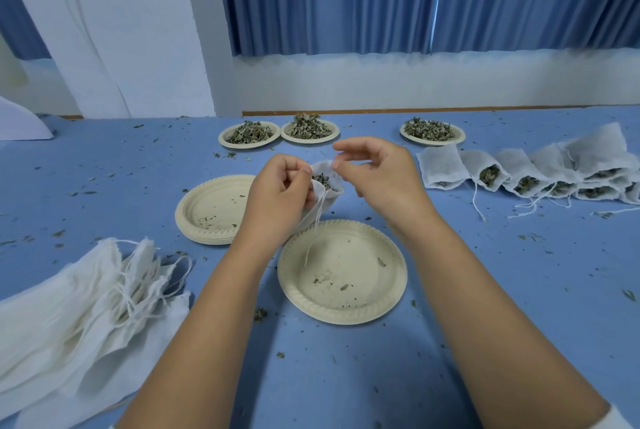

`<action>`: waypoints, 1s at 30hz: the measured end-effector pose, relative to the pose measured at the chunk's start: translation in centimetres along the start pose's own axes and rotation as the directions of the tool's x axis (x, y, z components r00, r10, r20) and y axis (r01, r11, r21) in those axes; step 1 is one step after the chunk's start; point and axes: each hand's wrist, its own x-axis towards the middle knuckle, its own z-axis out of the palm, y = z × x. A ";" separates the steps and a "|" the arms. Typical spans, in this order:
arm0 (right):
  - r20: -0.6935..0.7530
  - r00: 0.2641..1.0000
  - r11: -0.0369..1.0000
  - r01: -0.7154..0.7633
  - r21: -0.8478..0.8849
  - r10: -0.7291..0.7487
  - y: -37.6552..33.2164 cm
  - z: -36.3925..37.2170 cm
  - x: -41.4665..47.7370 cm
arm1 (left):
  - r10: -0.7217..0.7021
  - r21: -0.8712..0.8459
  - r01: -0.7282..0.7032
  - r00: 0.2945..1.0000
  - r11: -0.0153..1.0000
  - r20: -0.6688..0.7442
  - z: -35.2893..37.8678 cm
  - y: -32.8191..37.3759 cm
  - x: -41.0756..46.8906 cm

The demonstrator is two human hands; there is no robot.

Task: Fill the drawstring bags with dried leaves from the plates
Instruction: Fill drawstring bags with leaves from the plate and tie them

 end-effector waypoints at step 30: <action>-0.333 0.643 0.643 -0.332 0.691 0.690 12.0 -3.0 11.2 | 0.079 0.649 -0.395 0.885 0.650 0.459 17.4 -4.9 11.5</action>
